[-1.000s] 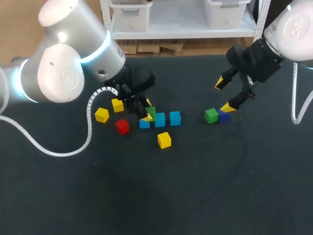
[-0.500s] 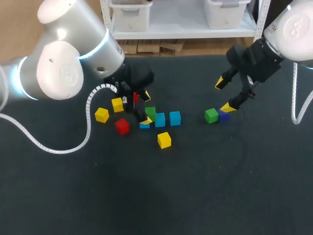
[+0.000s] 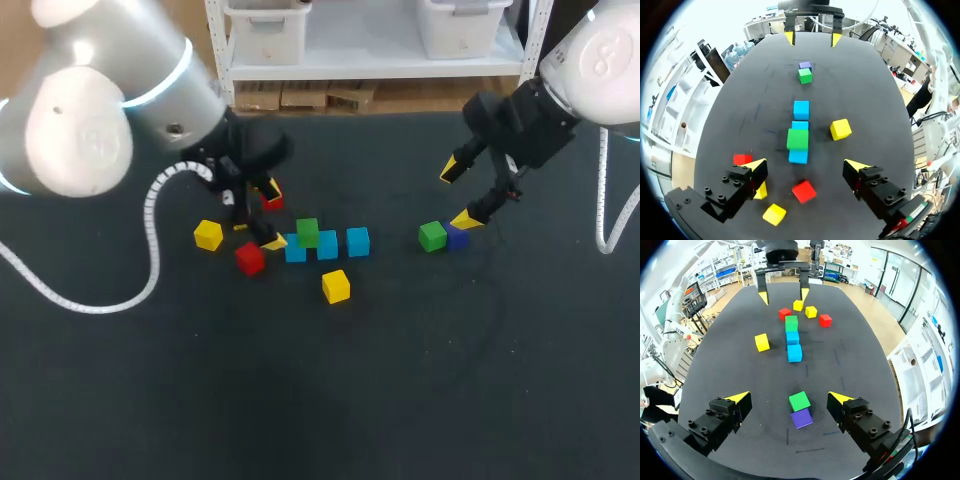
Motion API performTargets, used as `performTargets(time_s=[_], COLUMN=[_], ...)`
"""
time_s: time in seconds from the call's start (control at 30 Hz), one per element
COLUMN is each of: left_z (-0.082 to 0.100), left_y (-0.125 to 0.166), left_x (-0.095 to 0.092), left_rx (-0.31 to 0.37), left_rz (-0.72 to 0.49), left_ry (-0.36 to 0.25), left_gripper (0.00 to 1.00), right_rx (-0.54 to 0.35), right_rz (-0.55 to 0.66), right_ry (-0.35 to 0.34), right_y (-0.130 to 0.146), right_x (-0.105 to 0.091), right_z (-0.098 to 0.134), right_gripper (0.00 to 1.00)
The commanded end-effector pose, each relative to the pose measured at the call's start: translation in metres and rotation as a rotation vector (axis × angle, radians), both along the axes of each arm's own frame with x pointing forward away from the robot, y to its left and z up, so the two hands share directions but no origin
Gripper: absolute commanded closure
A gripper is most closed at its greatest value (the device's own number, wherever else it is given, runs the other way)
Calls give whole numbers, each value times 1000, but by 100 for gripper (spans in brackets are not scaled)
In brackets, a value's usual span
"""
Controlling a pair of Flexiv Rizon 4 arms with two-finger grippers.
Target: Place the blue cubes, place green cubes on the blue cubes, place the yellow cubes on the green cubes, then place the red cubes on the yellow cubes, and place purple cube on the red cubes.
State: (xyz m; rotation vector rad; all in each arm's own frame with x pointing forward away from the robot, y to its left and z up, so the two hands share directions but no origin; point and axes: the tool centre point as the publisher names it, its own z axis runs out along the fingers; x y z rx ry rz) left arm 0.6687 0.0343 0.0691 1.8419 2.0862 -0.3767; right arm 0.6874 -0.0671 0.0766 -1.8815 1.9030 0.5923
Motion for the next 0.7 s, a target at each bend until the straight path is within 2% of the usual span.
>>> performTargets(time_s=[0.03, 0.4, 0.5, 0.7], left_z=[7, 9, 7, 7], left_y=[24, 64, 72, 72], left_x=[-23, -59, -63, -63], left_rx=[-46, -141, -159, -159], left_rz=[18, 35, 32, 32], left_ry=[-36, -18, -5, -5], left_gripper=[0, 0, 0, 0], right_rx=[2, 2, 2, 2], right_rz=[1, 1, 1, 1], right_ry=[0, 0, 0, 0], right_y=[0, 0, 0, 0], right_x=[0, 0, 0, 0], right_z=[0, 0, 0, 0], right_gripper=[0, 0, 0, 0])
